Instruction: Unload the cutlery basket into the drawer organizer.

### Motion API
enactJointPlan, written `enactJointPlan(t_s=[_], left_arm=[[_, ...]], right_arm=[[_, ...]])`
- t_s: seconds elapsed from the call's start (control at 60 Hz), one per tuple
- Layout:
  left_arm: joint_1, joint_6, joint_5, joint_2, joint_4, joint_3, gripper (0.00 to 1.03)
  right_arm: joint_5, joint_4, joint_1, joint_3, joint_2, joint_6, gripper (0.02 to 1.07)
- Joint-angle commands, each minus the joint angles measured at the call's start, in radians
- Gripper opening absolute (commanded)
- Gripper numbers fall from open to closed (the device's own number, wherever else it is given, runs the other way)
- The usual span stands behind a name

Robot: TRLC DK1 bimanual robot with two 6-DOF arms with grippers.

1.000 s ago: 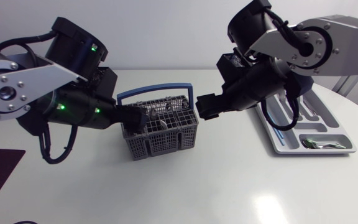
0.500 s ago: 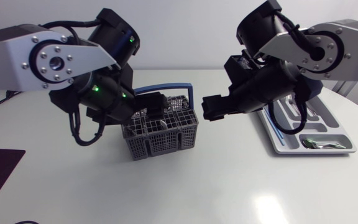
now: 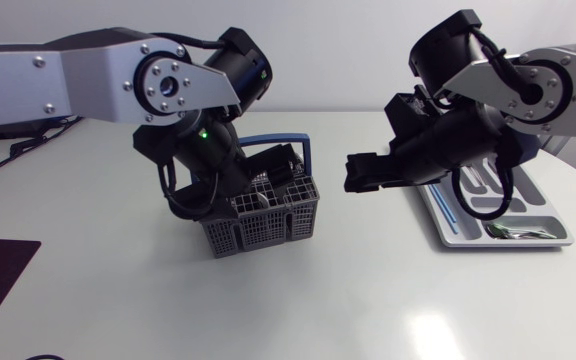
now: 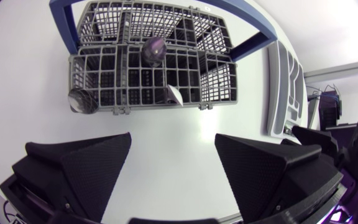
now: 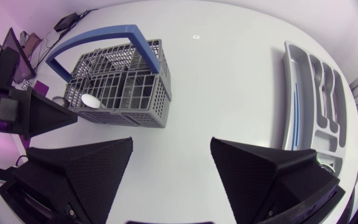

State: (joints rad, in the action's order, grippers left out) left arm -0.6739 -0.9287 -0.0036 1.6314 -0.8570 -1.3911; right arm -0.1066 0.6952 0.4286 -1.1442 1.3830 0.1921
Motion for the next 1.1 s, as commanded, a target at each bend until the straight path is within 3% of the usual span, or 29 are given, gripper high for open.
enactJointPlan(t_s=[0.0, 0.4, 0.75, 0.95, 1.083], left_arm=[[0.019, -0.094, 0.016, 0.031, -0.014, -0.043, 0.94], [0.046, -0.22, 0.028, 0.147, -0.007, -0.126, 0.91], [0.037, -0.262, -0.015, 0.185, 0.039, -0.134, 0.65], [0.022, -0.263, -0.015, 0.214, 0.039, -0.146, 0.63], [0.023, -0.268, -0.045, 0.217, 0.046, -0.146, 0.5]], right_arm=[[-0.01, -0.013, -0.022, 0.037, -0.021, 0.015, 0.92], [-0.031, -0.025, -0.074, 0.067, -0.024, 0.001, 0.92], [-0.035, -0.028, -0.091, 0.069, -0.012, -0.006, 0.92], [-0.035, -0.04, -0.088, 0.069, -0.004, -0.003, 0.92], [-0.035, -0.048, -0.088, 0.078, -0.001, -0.005, 0.92]])
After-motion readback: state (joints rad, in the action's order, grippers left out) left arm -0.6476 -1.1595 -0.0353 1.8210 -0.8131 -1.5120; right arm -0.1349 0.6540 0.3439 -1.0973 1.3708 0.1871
